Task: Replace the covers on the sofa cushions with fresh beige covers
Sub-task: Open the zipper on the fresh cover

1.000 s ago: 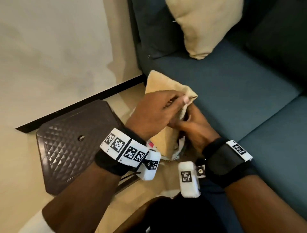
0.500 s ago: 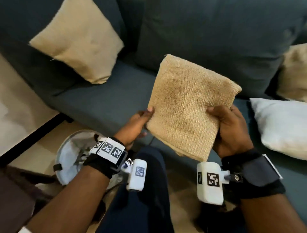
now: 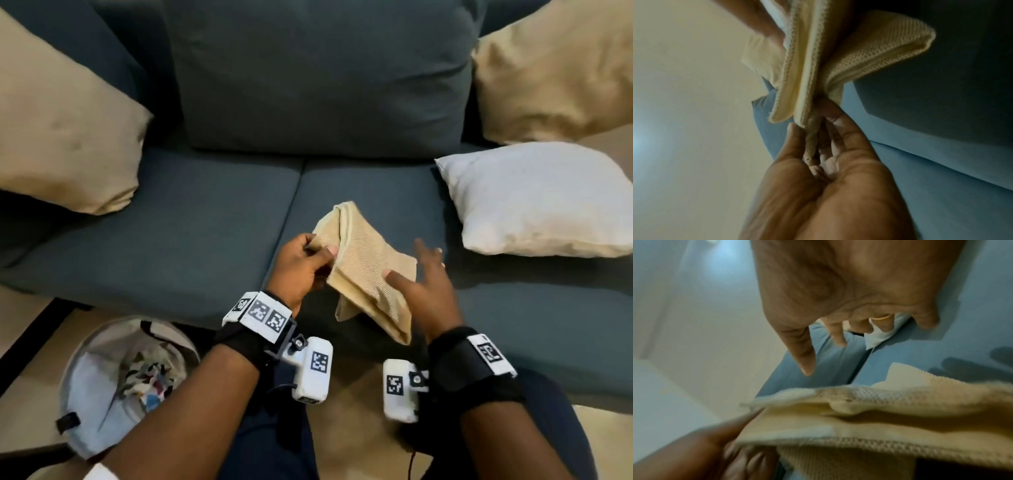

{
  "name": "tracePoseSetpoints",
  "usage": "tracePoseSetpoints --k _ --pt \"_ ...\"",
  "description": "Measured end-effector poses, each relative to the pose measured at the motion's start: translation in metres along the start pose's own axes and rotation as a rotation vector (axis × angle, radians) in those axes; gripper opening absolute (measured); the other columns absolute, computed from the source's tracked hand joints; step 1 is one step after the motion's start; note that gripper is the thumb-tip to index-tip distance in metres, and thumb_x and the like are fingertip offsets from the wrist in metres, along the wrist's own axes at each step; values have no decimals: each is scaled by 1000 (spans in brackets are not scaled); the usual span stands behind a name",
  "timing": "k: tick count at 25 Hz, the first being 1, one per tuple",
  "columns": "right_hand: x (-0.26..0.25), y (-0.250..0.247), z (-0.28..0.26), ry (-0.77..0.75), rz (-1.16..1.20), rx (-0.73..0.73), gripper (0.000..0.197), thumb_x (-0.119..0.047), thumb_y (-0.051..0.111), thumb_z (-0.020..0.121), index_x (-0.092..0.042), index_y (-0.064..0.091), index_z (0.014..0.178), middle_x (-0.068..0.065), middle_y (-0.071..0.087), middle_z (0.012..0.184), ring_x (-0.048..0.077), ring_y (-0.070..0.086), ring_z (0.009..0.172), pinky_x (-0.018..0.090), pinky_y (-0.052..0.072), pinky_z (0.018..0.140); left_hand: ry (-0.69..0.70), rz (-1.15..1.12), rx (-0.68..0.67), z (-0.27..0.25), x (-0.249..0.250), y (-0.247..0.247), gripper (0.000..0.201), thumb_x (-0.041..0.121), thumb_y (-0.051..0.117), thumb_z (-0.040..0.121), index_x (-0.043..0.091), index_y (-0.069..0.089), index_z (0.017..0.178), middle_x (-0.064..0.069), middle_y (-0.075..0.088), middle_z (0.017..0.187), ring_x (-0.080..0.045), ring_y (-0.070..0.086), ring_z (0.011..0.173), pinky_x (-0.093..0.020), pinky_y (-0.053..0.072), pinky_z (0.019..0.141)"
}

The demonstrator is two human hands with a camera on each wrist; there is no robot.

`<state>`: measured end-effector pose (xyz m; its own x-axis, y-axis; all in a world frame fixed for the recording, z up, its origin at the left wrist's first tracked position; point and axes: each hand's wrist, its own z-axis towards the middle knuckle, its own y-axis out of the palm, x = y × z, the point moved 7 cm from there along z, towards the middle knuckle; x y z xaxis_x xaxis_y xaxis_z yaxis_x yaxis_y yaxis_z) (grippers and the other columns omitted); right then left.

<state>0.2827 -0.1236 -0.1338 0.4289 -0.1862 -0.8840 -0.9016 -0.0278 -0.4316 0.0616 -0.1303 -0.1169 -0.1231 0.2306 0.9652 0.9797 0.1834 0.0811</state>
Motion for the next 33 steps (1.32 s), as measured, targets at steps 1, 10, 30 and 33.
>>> tracePoseSetpoints --k 1,10,30,33 --pt "-4 13 -4 -69 -142 -70 78 -34 72 88 -32 31 154 -1 14 166 21 17 152 42 20 121 9 39 12 1 -2 8 10 13 66 94 12 61 102 -7 72 96 -22 70 85 -33 57 65" --pt "-3 27 -11 -141 191 -80 22 -34 52 102 -25 71 110 -13 71 103 14 65 103 28 53 86 30 130 -3 -9 -14 26 57 27 83 78 21 51 125 -3 67 120 -19 66 110 -45 55 96" --pt "-19 -10 -25 59 995 10 41 -33 41 106 -1 63 120 21 71 112 31 71 98 38 60 73 629 834 -168 -58 10 96 35 39 82 74 26 66 103 6 54 107 -14 57 96 -32 50 81" --pt "-32 -9 -28 -5 839 -67 31 -31 51 103 -6 66 113 14 73 97 25 67 81 31 55 63 610 805 -52 -49 24 81 27 39 80 76 23 60 84 5 55 93 -13 56 81 -31 49 70"
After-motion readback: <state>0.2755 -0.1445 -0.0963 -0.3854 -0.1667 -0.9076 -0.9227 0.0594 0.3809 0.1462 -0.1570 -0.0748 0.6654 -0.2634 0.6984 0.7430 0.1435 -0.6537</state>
